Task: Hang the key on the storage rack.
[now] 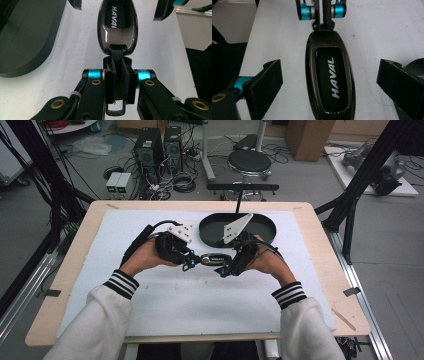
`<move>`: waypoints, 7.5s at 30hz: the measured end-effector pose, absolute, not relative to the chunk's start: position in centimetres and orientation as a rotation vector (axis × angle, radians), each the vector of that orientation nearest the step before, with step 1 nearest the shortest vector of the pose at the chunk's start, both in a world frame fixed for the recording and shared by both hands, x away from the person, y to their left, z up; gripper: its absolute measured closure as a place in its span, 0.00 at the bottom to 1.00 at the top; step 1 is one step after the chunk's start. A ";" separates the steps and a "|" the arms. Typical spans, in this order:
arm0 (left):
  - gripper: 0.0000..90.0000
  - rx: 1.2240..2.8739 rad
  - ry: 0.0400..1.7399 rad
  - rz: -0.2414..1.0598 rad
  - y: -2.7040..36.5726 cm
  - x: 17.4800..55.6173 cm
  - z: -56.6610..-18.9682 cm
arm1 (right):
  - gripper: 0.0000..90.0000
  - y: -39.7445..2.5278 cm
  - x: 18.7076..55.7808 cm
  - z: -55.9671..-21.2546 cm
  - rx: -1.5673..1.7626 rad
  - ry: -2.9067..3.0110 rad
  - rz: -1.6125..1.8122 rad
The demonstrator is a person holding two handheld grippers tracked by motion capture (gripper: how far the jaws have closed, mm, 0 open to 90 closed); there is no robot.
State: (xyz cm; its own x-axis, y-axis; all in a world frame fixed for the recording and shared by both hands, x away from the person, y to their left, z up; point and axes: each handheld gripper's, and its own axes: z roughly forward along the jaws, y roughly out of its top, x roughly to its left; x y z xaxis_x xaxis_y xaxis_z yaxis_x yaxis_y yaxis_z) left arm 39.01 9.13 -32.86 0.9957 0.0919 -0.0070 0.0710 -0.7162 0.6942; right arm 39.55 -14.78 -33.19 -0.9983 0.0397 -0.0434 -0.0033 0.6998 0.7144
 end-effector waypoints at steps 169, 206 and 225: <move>0.02 1.445 0.698 0.674 28.8 26.9 -45.3 | 0.53 -25.4 49.8 -28.6 1.156 1.911 1.194; 0.02 1.446 0.697 0.671 28.8 26.9 -45.3 | 0.53 -27.4 49.0 -33.2 1.270 2.001 1.116; 0.02 1.449 0.698 0.669 28.8 26.9 -45.3 | 0.42 -27.9 50.7 -35.6 1.285 2.024 1.093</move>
State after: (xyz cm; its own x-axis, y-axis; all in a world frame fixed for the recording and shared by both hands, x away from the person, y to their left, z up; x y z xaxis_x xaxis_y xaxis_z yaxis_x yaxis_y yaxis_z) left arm 26.94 28.84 -45.33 0.6395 0.7685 -0.0214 0.0118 0.0181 0.9998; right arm 50.74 -27.87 -35.56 -0.4285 0.9035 0.0068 0.5009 0.2313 0.8340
